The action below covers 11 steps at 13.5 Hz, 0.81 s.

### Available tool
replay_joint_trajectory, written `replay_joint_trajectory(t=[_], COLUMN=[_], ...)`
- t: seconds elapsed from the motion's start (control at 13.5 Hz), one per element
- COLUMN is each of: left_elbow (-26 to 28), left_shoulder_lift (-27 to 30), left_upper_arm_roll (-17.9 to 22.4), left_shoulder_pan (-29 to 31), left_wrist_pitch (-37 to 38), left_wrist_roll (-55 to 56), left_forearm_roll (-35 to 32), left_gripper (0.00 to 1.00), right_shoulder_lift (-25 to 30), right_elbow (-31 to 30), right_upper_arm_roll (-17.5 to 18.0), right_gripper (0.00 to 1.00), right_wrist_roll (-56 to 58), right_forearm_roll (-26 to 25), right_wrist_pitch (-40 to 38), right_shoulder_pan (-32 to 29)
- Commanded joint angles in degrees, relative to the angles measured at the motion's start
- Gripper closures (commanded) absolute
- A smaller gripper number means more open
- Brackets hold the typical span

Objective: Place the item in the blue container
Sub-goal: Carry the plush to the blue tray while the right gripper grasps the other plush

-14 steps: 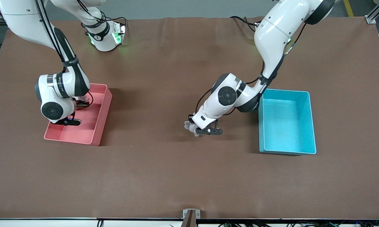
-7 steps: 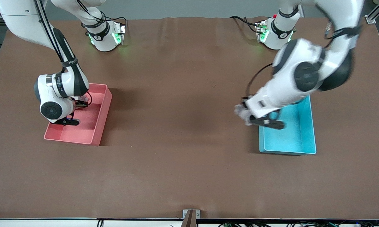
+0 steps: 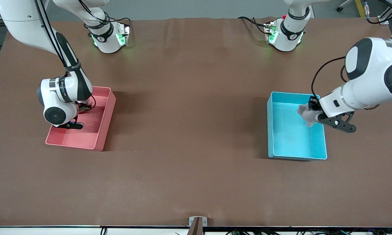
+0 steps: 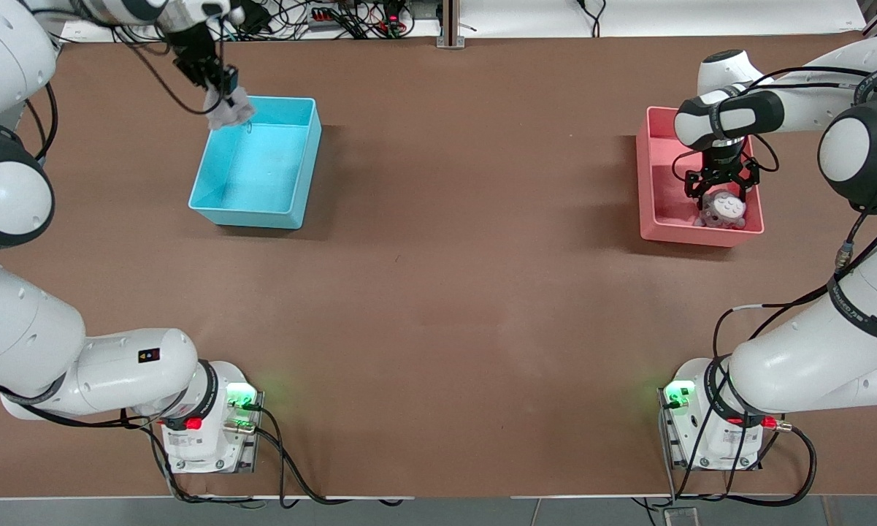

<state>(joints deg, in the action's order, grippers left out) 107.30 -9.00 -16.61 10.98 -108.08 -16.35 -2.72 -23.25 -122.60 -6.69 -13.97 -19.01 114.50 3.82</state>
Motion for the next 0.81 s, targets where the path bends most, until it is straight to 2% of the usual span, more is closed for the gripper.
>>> replay_joint_trajectory(t=[0.0, 0.15, 0.67, 0.74], left_elbow=[8.3, 11.1, 11.5, 11.4], left_shoulder_lift=[1.4, 0.4, -7.3, -8.2], left_upper_arm_roll=[-0.6, -0.6, -0.4, -0.4], left_shoulder_pan=[0.6, 1.8, 2.6, 2.5], left_wrist_pitch=[-8.8, -12.4, -16.6, -17.2], left_wrist_roll=[-0.9, -0.3, -0.3, -0.1], left_forearm_roll=[-6.9, -8.2, -9.6, -9.6], left_gripper=[0.76, 0.76, 0.73, 0.73], right_shoulder_lift=[0.0, 0.0, 0.0, 0.0], right_elbow=[-0.7, -0.7, -0.2, -0.2], right_upper_arm_roll=[0.8, 0.8, 0.8, 0.8], right_gripper=[0.11, 0.25, 0.94, 0.97], right_wrist_roll=[-1.1, -1.1, -1.1, -1.1], right_forearm_roll=[-1.3, -1.3, -1.3, -1.3], right_wrist_pitch=[0.7, 0.6, 0.0, 0.1], right_shoulder_pan=[-1.3, -1.6, -1.7, -1.7])
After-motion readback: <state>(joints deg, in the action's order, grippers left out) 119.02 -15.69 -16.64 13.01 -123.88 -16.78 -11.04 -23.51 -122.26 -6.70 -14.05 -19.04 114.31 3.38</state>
